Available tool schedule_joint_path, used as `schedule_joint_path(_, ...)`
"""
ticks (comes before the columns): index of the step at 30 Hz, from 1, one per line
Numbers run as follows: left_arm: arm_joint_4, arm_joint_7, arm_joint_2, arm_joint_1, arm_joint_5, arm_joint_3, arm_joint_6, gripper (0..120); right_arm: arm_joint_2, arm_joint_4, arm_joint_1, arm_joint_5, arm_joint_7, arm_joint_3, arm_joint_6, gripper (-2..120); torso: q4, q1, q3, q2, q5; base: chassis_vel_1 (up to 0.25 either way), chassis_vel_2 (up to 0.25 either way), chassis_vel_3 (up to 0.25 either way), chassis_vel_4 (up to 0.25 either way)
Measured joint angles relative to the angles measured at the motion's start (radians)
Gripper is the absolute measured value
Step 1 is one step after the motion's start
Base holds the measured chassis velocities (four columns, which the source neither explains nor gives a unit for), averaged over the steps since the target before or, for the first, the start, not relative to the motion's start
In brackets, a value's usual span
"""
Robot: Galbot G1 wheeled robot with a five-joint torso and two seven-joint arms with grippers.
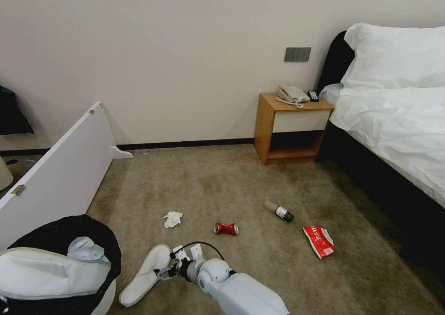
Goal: Pick up the trash bin, then pick up the garbage from the floor and place it into the trash bin.
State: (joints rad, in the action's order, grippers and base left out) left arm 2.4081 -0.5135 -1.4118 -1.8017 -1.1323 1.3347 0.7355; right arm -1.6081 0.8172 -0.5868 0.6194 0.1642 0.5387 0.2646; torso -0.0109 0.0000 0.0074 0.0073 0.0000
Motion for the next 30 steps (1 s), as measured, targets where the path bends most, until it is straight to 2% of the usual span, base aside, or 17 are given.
schedule_joint_path(4,0.002,0.0,-0.001,-0.002,0.0,0.0,0.0,3,0.0,-0.016,0.005,-0.067,0.02,0.011,-0.015,100,0.0,0.0,0.0,0.0,0.0,0.0,0.0,0.0,0.0)
schedule_joint_path(7,0.003,0.0,-0.002,-0.003,0.0,0.003,0.0,3,0.0,-0.042,0.009,-0.204,0.047,0.028,-0.032,100,0.0,0.0,0.0,0.0,0.0,0.0,0.0,0.0,0.0)
schedule_joint_path(10,0.005,0.0,-0.007,-0.002,0.0,0.003,0.0,3,0.0,-0.049,0.008,-0.232,0.057,0.038,-0.051,100,-0.0001,0.0,0.0,0.0,0.0,0.0,0.0,0.0,0.0)
schedule_joint_path(24,0.016,0.001,-0.025,-0.004,0.005,-0.001,0.0,3,0.0,-0.046,-0.002,-0.232,0.07,0.068,-0.092,100,0.0,0.0,0.0,0.0,0.0,0.0,0.0,0.0,0.0)
schedule_joint_path(30,0.01,0.003,-0.012,-0.001,0.003,-0.001,0.0,3,0.0,0.031,-0.004,-0.244,0.055,-0.004,-0.107,100,0.0,0.0,0.0,0.0,0.0,0.0,0.0,0.0,0.0)
